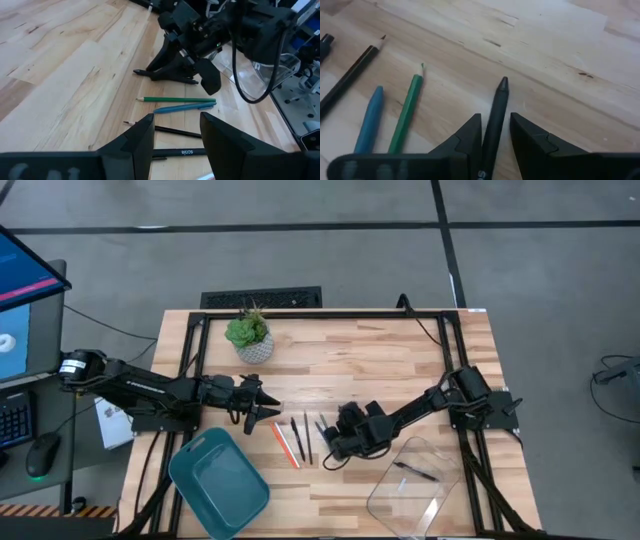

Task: Sort pens & pencils
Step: Put the right black pen into the transparent bin

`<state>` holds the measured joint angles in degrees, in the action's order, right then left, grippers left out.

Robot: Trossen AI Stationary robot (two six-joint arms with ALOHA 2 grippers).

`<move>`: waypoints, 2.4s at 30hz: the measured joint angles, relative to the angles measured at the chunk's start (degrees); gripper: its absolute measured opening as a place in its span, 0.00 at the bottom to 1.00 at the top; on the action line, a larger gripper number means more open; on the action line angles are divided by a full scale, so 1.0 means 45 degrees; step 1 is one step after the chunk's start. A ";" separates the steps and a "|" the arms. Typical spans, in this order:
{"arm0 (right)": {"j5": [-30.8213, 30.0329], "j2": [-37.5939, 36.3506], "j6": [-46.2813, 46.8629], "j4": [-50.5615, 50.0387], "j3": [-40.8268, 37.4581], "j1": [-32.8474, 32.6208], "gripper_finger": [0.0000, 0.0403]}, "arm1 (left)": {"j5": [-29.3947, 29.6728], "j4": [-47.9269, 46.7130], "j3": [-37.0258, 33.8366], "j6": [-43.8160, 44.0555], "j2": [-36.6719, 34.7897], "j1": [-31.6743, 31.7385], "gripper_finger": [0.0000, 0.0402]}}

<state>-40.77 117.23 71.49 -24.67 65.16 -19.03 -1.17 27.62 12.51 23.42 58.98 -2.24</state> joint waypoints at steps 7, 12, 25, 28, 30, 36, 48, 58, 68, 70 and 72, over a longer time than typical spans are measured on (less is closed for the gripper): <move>-0.0115 0.0185 0.0012 0.0121 0.0022 0.0064 0.31 | -0.0019 -0.0002 0.0000 0.0000 0.0000 -0.0005 0.37; -0.0444 0.0225 0.0121 0.0155 0.0006 0.0029 0.31 | -0.0019 -0.0001 0.0000 0.0000 0.0000 -0.0005 0.37; -0.0413 0.0248 0.0445 -0.0078 -0.0007 0.0003 0.31 | -0.0024 0.0003 0.0000 0.0000 0.0000 -0.0005 0.37; -0.0467 0.0450 0.0445 -0.0046 0.0002 0.0029 0.31 | -0.0024 0.0003 0.0000 0.0000 0.0000 -0.0005 0.37; -0.0707 0.0520 0.0453 -0.0051 0.0002 0.0007 0.31 | -0.0024 0.0004 0.0000 -0.0004 0.0000 -0.0005 0.37; -0.1074 0.0816 0.0461 0.0222 0.0007 -0.0016 0.31 | -0.0029 -0.0002 0.0000 -0.0004 0.0000 -0.0005 0.37; -0.1093 0.0821 0.0778 0.0214 -0.0007 -0.0015 0.31 | -0.0034 -0.0012 0.0000 -0.0005 0.0000 -0.0005 0.37; -0.1093 0.0821 0.0796 0.0219 -0.0007 -0.0015 0.31 | -0.0034 -0.0016 0.0000 -0.0005 0.0000 -0.0005 0.37; -0.1274 0.0956 0.1019 0.0274 -0.0017 -0.0015 0.31 | -0.0034 -0.0021 0.0000 -0.0005 0.0000 -0.0005 0.37; -0.1781 0.1176 0.1125 0.0366 -0.0003 -0.0072 0.31 | -0.0034 -0.0021 0.0000 -0.0005 0.0000 -0.0005 0.37; -0.1897 0.1262 0.1256 0.0420 -0.0001 -0.0117 0.31 | -0.0034 -0.0021 0.0000 -0.0005 0.0000 -0.0005 0.37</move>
<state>-49.31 122.91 77.14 -22.77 65.15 -19.55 -1.32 27.53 12.51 23.40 58.98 -2.26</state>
